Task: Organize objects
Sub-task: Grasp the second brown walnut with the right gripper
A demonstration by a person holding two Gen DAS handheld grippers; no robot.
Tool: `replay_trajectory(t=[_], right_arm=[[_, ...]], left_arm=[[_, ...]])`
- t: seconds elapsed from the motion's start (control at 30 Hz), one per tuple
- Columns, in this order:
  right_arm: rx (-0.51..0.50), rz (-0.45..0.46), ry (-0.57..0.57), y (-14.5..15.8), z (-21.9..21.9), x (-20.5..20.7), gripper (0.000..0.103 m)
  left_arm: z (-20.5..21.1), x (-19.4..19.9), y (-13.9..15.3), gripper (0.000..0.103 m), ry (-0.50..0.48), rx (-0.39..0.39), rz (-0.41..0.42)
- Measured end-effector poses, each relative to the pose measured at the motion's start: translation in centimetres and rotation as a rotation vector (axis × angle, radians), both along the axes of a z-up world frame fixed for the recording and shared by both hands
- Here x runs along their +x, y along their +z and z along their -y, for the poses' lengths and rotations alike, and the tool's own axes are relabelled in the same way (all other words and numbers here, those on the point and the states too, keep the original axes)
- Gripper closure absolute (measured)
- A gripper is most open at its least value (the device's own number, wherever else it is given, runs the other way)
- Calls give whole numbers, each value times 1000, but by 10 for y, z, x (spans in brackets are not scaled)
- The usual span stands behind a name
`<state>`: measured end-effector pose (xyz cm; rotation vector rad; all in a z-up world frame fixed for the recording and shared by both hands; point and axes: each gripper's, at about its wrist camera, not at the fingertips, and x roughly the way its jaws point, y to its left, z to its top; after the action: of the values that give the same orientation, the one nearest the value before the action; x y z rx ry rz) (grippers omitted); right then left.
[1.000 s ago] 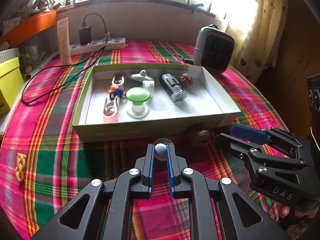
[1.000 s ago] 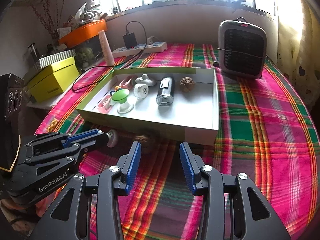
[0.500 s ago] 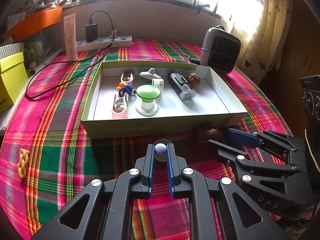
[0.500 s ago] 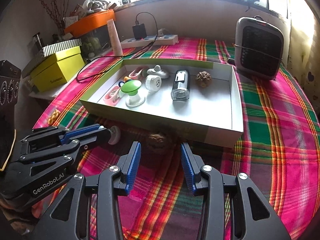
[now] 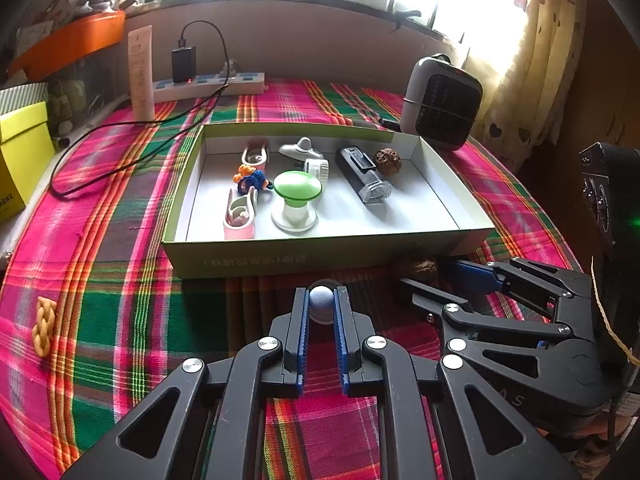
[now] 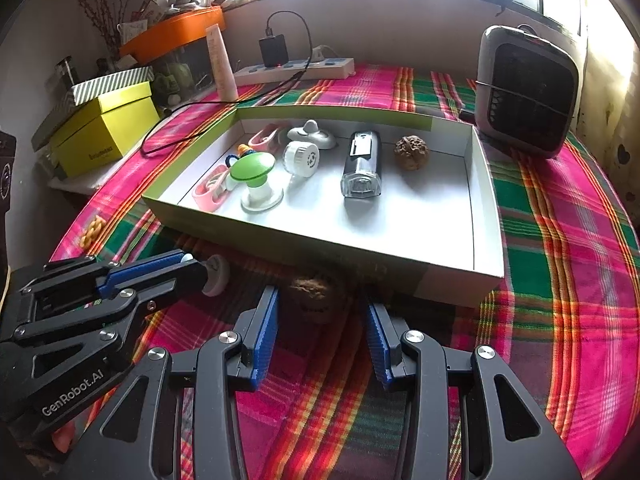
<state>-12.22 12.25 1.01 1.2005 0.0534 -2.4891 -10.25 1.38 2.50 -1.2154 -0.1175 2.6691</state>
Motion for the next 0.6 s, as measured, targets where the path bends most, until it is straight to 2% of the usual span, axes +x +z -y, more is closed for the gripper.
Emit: replay_trajectory(t=[0.23,0.3,0.6], right_arm=[[-5,1,-5,0,-1,0,61],[-8,-1,0,1,-1,0,70],[-4,-9,0,2,0,1,70]], left_arm=[[1,0,0,92,0,2,0],[1,0,0,92,-1,0,0],[1,0,0,92,0,2,0]])
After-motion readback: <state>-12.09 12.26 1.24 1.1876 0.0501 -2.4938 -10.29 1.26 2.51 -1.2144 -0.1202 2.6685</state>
